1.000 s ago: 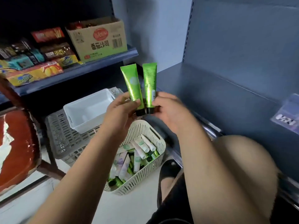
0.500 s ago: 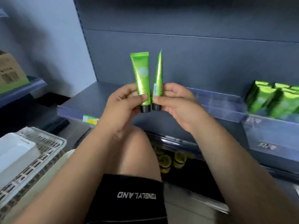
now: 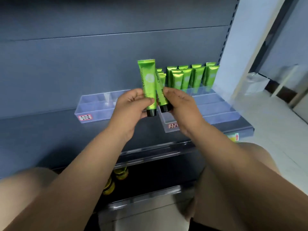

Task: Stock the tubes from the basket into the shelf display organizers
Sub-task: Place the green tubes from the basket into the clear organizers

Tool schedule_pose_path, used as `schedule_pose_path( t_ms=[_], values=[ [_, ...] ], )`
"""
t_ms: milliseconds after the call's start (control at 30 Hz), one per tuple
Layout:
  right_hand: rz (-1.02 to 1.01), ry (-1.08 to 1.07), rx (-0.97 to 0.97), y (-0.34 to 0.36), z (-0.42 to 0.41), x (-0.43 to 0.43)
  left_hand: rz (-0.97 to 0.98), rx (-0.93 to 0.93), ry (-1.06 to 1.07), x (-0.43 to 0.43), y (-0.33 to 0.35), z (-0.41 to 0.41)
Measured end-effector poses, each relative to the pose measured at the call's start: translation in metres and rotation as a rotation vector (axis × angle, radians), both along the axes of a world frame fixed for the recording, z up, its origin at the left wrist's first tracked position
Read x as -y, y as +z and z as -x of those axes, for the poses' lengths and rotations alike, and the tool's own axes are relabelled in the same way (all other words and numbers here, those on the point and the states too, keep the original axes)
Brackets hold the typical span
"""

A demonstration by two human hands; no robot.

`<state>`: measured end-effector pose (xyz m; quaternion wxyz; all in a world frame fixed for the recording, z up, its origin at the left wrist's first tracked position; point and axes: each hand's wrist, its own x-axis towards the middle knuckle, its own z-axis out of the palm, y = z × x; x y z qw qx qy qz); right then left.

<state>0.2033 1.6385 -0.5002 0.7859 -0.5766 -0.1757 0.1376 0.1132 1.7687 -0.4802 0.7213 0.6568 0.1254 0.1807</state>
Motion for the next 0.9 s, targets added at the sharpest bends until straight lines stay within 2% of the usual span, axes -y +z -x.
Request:
schedule_pose_path(
  t_ms=[100, 400, 600, 900],
  values=[
    [0.023, 0.07, -0.191, 0.007, -0.029, 0.032, 0.016, -0.007, -0.018, 0.022, -0.002, -0.033],
    [0.174, 0.028, -0.19, 0.018, -0.099, 0.073, -0.028, -0.05, -0.007, 0.057, -0.003, -0.116],
    [0.252, 0.01, -0.063, 0.019, -0.136, 0.101, -0.164, -0.027, -0.054, 0.073, 0.008, -0.154],
    [0.321, -0.159, 0.135, 0.014, -0.173, 0.126, -0.38, -0.015, -0.035, 0.08, 0.028, -0.212]
  ],
)
